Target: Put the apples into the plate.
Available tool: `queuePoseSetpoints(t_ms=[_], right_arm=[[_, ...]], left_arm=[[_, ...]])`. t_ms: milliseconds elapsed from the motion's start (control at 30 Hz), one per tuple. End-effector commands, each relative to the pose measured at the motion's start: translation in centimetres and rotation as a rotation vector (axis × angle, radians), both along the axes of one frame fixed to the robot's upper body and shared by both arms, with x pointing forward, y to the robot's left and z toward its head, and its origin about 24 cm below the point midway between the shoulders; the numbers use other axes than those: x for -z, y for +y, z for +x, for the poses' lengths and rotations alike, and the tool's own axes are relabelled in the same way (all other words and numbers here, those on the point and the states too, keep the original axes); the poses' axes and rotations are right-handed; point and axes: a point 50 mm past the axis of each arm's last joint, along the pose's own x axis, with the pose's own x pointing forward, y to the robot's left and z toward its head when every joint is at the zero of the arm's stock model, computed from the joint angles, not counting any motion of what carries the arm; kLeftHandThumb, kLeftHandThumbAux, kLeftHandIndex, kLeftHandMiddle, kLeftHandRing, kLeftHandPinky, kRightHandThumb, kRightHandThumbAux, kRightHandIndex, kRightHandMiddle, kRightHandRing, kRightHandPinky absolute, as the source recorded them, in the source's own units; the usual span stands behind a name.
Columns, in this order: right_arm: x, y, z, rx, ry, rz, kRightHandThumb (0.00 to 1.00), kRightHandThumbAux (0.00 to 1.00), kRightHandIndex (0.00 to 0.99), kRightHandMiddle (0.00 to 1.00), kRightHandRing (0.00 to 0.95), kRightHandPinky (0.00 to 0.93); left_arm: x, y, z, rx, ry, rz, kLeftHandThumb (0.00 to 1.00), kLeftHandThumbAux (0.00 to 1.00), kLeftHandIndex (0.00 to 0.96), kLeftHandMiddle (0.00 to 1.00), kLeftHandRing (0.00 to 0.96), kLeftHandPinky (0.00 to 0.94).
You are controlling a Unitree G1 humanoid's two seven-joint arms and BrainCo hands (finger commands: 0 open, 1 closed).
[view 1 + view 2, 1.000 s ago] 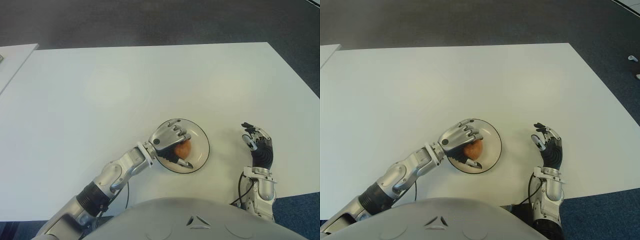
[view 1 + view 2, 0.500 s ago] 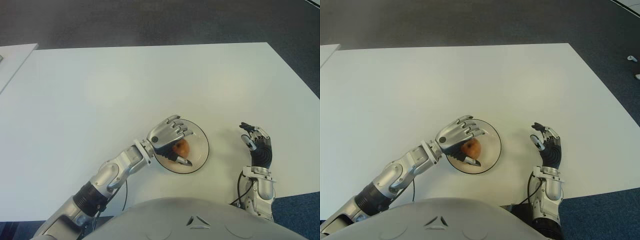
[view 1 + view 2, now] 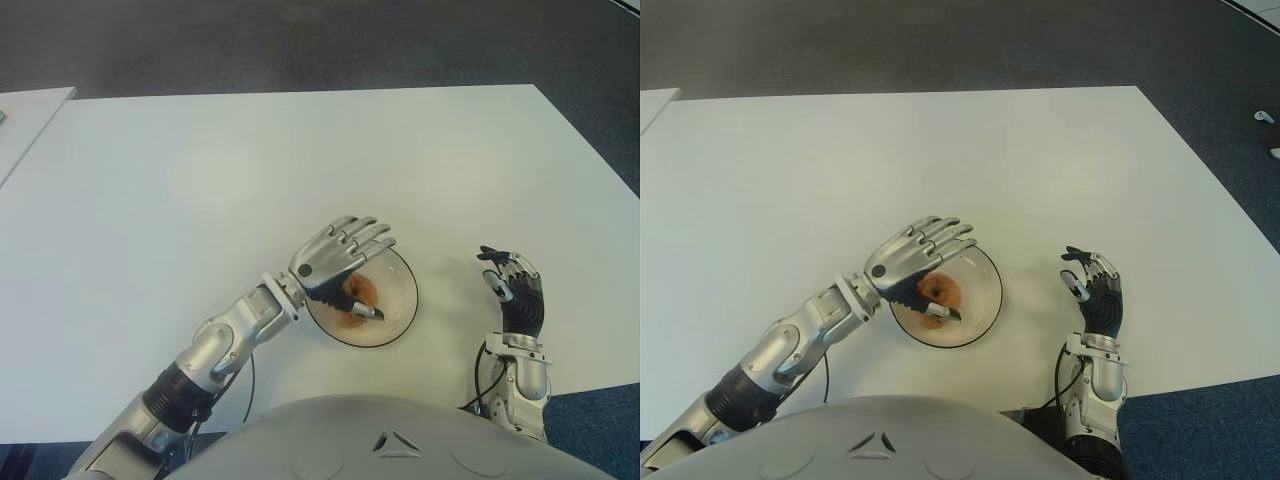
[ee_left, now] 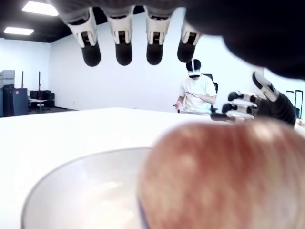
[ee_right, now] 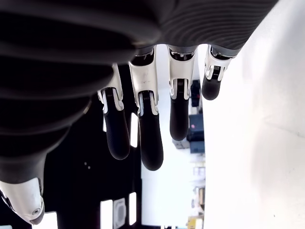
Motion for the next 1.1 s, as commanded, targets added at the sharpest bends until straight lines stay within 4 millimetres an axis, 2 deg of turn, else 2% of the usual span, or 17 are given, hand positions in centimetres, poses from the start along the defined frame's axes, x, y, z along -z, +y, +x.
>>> queuePoseSetpoints(t_ms=[33, 267, 400, 500, 567, 633, 733, 800, 900, 967, 1000, 1033, 1100], right_arm=[[5.3, 2.5, -2.5, 0.012, 0.278, 0.174, 0.288, 0.593, 0.44, 0.474, 0.276, 0.034], [5.6, 2.7, -2.4, 0.012, 0.291, 0.189, 0.282, 0.589, 0.454, 0.487, 0.291, 0.04], [5.8, 2.9, -2.3, -0.001, 0.308, 0.207, 0.275, 0.58, 0.436, 0.487, 0.277, 0.012], [5.9, 3.1, -2.4, -0.006, 0.313, 0.214, 0.272, 0.573, 0.433, 0.492, 0.262, 0.003], [6.0, 3.2, -2.5, -0.008, 0.314, 0.217, 0.272, 0.57, 0.436, 0.496, 0.256, 0.001], [6.0, 3.4, -2.5, -0.015, 0.311, 0.227, 0.279, 0.567, 0.443, 0.501, 0.25, 0.0], [5.9, 3.6, -2.5, -0.021, 0.307, 0.235, 0.29, 0.567, 0.452, 0.508, 0.251, 0.0], [5.9, 3.7, -2.5, -0.026, 0.305, 0.236, 0.292, 0.566, 0.451, 0.509, 0.256, 0.003], [5.9, 3.8, -2.5, -0.029, 0.304, 0.232, 0.286, 0.567, 0.446, 0.509, 0.27, 0.021], [5.9, 3.8, -2.5, -0.033, 0.308, 0.229, 0.285, 0.569, 0.44, 0.504, 0.278, 0.031], [5.9, 3.8, -2.5, -0.035, 0.31, 0.227, 0.285, 0.569, 0.438, 0.503, 0.28, 0.033], [5.9, 3.8, -2.5, -0.036, 0.31, 0.226, 0.29, 0.571, 0.436, 0.494, 0.285, 0.055], [5.8, 3.8, -2.4, -0.037, 0.308, 0.226, 0.299, 0.575, 0.434, 0.483, 0.291, 0.08]], left_arm=[[-2.2, 1.5, 1.3, -0.093, -0.069, -0.082, 0.166, 0.217, 0.0, 0.0, 0.0, 0.0], [-2.3, 2.0, 1.6, -0.176, -0.09, -0.178, 0.199, 0.209, 0.0, 0.0, 0.0, 0.0], [-1.6, 2.4, 1.7, -0.259, 0.076, -0.334, 0.207, 0.201, 0.0, 0.0, 0.0, 0.0], [-1.0, 3.0, 1.6, -0.301, 0.316, -0.528, 0.214, 0.204, 0.0, 0.0, 0.0, 0.0], [-0.7, 3.4, 1.6, -0.315, 0.408, -0.615, 0.182, 0.218, 0.0, 0.0, 0.0, 0.0], [0.1, 4.8, 1.6, -0.373, 0.598, -0.877, 0.188, 0.219, 0.0, 0.0, 0.0, 0.0], [1.7, 6.1, 0.7, -0.465, 0.748, -1.182, 0.172, 0.233, 0.0, 0.0, 0.0, 0.0], [3.8, 7.7, -0.7, -0.646, 0.802, -1.426, 0.151, 0.257, 0.0, 0.0, 0.0, 0.0], [5.6, 8.8, -2.3, -0.796, 0.804, -1.557, 0.104, 0.32, 0.0, 0.005, 0.0, 0.005], [6.2, 9.0, -3.3, -0.866, 0.782, -1.589, 0.087, 0.388, 0.042, 0.07, 0.066, 0.106], [6.6, 9.0, -3.9, -0.904, 0.76, -1.6, 0.085, 0.402, 0.052, 0.084, 0.082, 0.129], [6.8, 9.0, -4.2, -0.925, 0.746, -1.605, 0.088, 0.451, 0.092, 0.138, 0.152, 0.209], [7.2, 9.0, -4.7, -0.957, 0.713, -1.608, 0.094, 0.504, 0.138, 0.198, 0.226, 0.292]])
